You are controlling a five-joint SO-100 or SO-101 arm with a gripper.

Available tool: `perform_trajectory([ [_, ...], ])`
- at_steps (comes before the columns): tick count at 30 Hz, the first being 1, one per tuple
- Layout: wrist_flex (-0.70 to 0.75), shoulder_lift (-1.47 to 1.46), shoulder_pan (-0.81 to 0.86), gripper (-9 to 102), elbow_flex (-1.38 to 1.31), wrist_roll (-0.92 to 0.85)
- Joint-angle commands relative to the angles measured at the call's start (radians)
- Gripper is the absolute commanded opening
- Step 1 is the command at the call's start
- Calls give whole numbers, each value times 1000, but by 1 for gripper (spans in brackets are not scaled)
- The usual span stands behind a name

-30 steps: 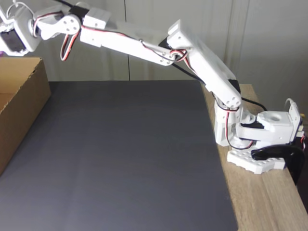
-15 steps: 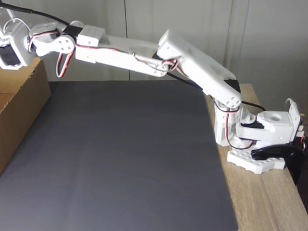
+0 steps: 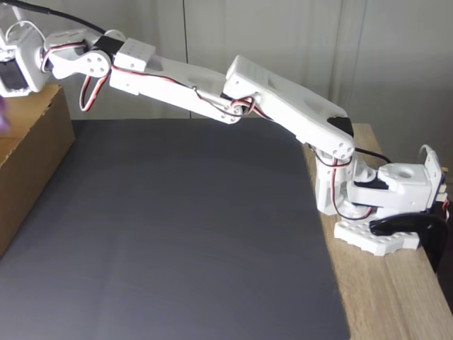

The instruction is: Grasp a ball and put it in the box.

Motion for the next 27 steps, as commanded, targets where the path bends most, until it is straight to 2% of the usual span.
perform_trajectory([
  [1, 2, 28, 9, 34, -49, -6],
  [8, 46, 52, 8, 32, -49, -2],
  [13, 152, 89, 12, 29, -49, 8],
  [21, 503, 172, 25, 27, -49, 31],
  [27, 796, 264, 32, 17, -49, 54],
])
